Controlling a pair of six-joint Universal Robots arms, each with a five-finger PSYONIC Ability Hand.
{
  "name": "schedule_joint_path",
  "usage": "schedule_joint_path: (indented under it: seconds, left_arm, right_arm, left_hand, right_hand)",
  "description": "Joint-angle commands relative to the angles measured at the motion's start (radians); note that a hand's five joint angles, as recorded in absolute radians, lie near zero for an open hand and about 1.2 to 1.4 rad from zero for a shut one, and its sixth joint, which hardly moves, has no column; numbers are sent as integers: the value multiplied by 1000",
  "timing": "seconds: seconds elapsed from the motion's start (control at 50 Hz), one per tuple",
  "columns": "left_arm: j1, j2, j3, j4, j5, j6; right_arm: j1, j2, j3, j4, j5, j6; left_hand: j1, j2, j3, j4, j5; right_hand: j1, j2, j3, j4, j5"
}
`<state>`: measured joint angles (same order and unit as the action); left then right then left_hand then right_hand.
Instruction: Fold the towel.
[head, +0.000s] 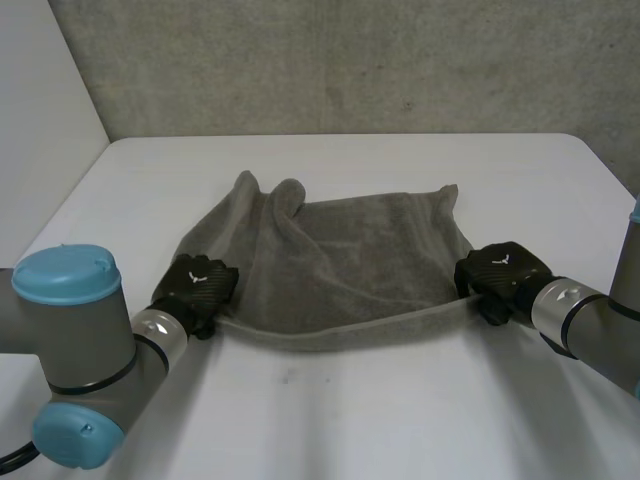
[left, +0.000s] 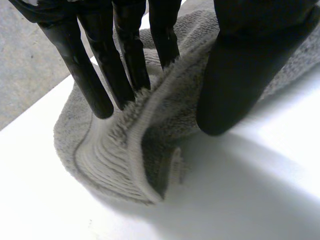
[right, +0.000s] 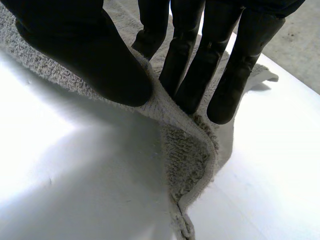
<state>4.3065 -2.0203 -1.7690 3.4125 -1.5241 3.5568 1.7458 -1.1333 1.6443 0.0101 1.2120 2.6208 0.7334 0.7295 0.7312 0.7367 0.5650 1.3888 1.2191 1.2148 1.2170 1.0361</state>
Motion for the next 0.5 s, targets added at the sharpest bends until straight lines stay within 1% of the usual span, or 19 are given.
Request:
schedule_joint_path:
  seconds: [0.02,0.1,0.24,0.28,0.3,0.34,0.5]
  left_arm:
    - [10,5,5,44,-5,-3]
    - [12,3,-4,88,-10,-6]
    - [15,3,-30,165,-16,-3]
    - [30,3,-30,211,-50,-3]
    - [30,3,-30,211,-50,-3]
    - [53,2,-30,237,-80,-3]
    - [79,6,-50,209,-87,8]
  right_arm:
    - [-12,-23,11,-30,0,31]
    - [-51,-45,37,-80,1,74]
    - [-72,-68,43,-101,3,97]
    - [-80,-68,45,-101,3,99]
    - [-83,-68,45,-101,3,99]
    - [-85,-68,45,-101,3,99]
    - [-88,-66,45,-107,9,97]
  left_hand:
    - [-97,-93,-95,-100,-103]
    - [-120,-117,-118,-124,-127]
    - [-115,-111,-113,-118,-121]
    - [-106,-102,-104,-109,-112]
    - [-106,-102,-104,-109,-112]
    - [-103,-99,-101,-106,-109]
    - [-106,-102,-104,-109,-112]
  right_hand:
    - [7,177,181,179,186]
    - [7,177,181,179,186]
    - [7,177,181,179,186]
    - [7,177,181,179,186]
    - [7,177,181,179,186]
    - [7,177,181,179,186]
    - [7,177,181,179,186]
